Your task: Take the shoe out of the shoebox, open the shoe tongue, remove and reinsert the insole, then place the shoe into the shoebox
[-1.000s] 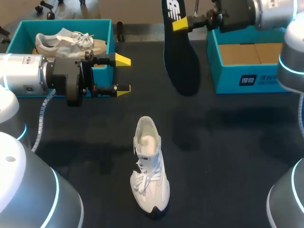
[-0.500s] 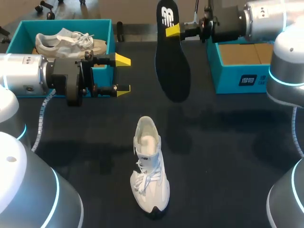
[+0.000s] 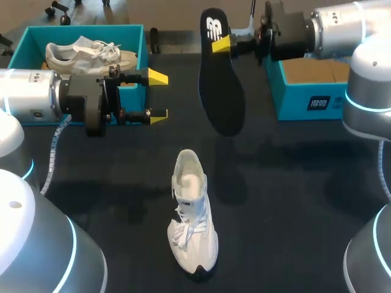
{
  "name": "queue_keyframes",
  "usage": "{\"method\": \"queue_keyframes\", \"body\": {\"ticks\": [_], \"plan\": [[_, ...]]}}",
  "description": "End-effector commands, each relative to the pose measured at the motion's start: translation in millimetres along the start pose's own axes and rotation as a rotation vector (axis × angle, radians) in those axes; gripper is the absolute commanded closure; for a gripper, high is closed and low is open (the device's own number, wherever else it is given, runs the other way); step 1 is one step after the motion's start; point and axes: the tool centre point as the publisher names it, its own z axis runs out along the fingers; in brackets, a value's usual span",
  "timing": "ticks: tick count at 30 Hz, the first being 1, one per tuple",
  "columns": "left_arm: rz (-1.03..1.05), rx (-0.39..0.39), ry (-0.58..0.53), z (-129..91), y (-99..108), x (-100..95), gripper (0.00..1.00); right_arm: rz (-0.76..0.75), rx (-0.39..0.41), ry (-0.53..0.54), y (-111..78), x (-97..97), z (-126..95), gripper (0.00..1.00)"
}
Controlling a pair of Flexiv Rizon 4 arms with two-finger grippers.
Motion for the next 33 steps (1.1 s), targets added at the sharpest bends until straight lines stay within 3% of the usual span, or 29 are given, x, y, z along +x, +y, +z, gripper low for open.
{"method": "queue_keyframes", "body": {"ticks": [1, 16, 24, 33], "plan": [[0.002, -0.001, -0.002, 1, 0, 0.9, 0.00, 0.036, -0.006, -0.018, -3.2, -1.2, 5, 1.00], [0.002, -0.001, -0.002, 1, 0, 0.9, 0.00, 0.046, -0.008, -0.023, -4.6, 0.0, 5, 1.00], [0.002, -0.001, -0.002, 1, 0, 0.9, 0.00, 0.183, 0.013, 0.005, -6.0, -10.2, 34, 1.00], [0.002, -0.001, -0.002, 1, 0, 0.9, 0.00, 0.263, 0.009, -0.020, -8.7, -13.4, 42, 1.00]]}}
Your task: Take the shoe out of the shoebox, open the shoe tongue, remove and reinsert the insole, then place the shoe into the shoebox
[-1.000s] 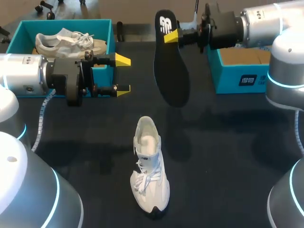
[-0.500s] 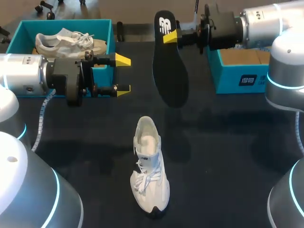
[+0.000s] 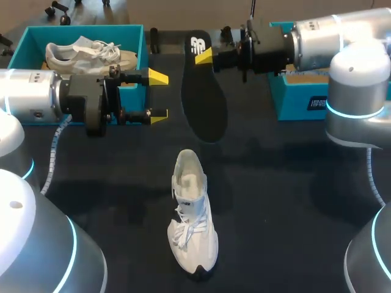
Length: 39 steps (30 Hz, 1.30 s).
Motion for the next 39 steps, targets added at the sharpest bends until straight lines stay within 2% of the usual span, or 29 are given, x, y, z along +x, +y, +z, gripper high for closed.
{"method": "queue_keyframes", "body": {"ticks": [1, 6, 8, 11, 16, 21, 32, 39], "plan": [[0.002, -0.001, -0.001, 1, 0, 0.7, 0.00, 0.002, -0.001, -0.007, 0.6, 2.3, 3, 1.00], [0.006, -0.002, -0.009, 4, 2, 4.4, 0.00, 0.002, -0.001, -0.007, 0.6, 2.3, 3, 1.00], [0.001, -0.004, -0.039, 6, 6, 7.3, 0.00, 0.002, -0.001, -0.007, 0.6, 2.3, 3, 1.00], [0.030, -0.021, -0.014, 14, 13, 15.1, 0.00, 0.002, -0.001, -0.007, 0.6, 2.3, 3, 1.00], [0.042, -0.043, -0.037, 25, 24, 18.3, 0.00, 0.002, -0.001, -0.007, 0.6, 2.3, 3, 1.00], [0.069, -0.070, -0.083, 36, 32, 15.5, 0.00, 0.002, -0.001, -0.007, 0.6, 2.3, 3, 1.00], [0.110, -0.111, -0.066, 65, 43, 15.0, 0.00, 0.002, -0.001, -0.007, 0.6, 2.3, 3, 1.00], [0.115, -0.115, -0.082, 68, 42, 3.2, 0.00, 0.002, -0.001, -0.007, 0.6, 2.3, 3, 1.00]]}}
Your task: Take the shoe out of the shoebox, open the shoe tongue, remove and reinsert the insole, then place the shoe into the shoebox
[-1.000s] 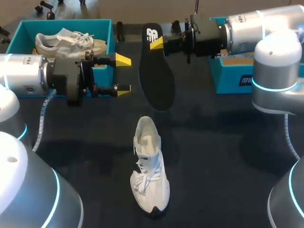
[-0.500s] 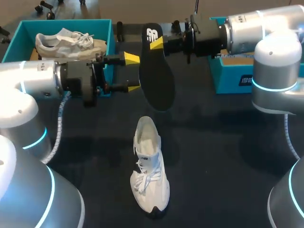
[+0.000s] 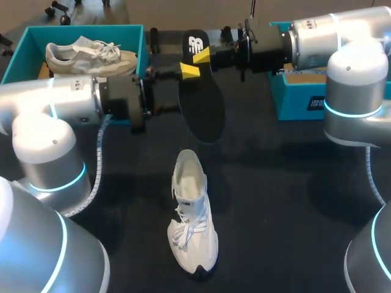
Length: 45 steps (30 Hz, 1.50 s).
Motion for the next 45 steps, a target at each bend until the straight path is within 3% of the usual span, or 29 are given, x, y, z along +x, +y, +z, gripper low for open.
{"method": "queue_keyframes", "body": {"ticks": [1, 4, 9, 16, 21, 38, 45], "plan": [[0.002, -0.007, -0.005, 3, 0, -3.0, 0.00, 0.002, 0.000, -0.005, -0.5, 0.9, 1, 1.00], [0.000, -0.010, -0.004, 2, 0, -3.9, 0.04, 0.002, 0.000, -0.005, -0.5, 0.9, 1, 1.00], [-0.002, -0.007, -0.006, 0, 0, -7.6, 0.29, 0.002, 0.000, -0.005, -0.5, 0.9, 1, 1.00], [0.012, 0.003, -0.006, -3, -2, -9.2, 0.29, 0.002, 0.000, -0.005, -0.5, 0.9, 1, 1.00], [0.016, 0.011, -0.004, -4, 0, -9.4, 0.52, 0.002, 0.000, -0.005, -0.5, 0.9, 1, 1.00], [0.030, 0.041, -0.012, 7, -2, -10.1, 0.62, 0.002, 0.000, -0.005, -0.5, 0.9, 1, 1.00], [0.035, 0.042, -0.011, 11, -4, -9.9, 0.80, 0.002, 0.000, -0.005, -0.5, 0.9, 1, 1.00]]}}
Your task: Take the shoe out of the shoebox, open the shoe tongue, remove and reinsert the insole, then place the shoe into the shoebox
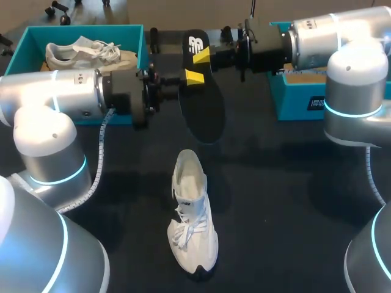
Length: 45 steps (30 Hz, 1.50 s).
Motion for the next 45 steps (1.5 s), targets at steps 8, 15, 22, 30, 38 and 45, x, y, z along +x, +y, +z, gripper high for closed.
{"method": "queue_keyframes", "body": {"ticks": [8, 15, 22, 30, 38, 45], "plan": [[0.006, -0.006, 0.000, 4, -2, 1.1, 0.83, 0.002, 0.000, -0.005, -0.5, 0.9, 1, 1.00], [0.012, -0.009, -0.003, 2, -4, -2.2, 0.85, 0.002, 0.000, -0.005, -0.5, 0.9, 1, 1.00], [0.017, -0.006, 0.001, -2, -7, -3.1, 0.80, 0.002, 0.000, -0.005, -0.5, 0.9, 1, 1.00], [0.033, -0.009, 0.011, -1, -7, -1.8, 1.00, 0.002, 0.000, -0.005, -0.5, 0.9, 1, 1.00], [0.043, -0.012, 0.010, -1, -8, -3.7, 1.00, 0.001, -0.005, 0.002, -2.3, 0.2, 1, 0.00], [0.044, -0.021, 0.025, -16, -7, -3.9, 1.00, -0.008, -0.016, 0.003, -7.7, -0.2, -6, 0.00]]}}
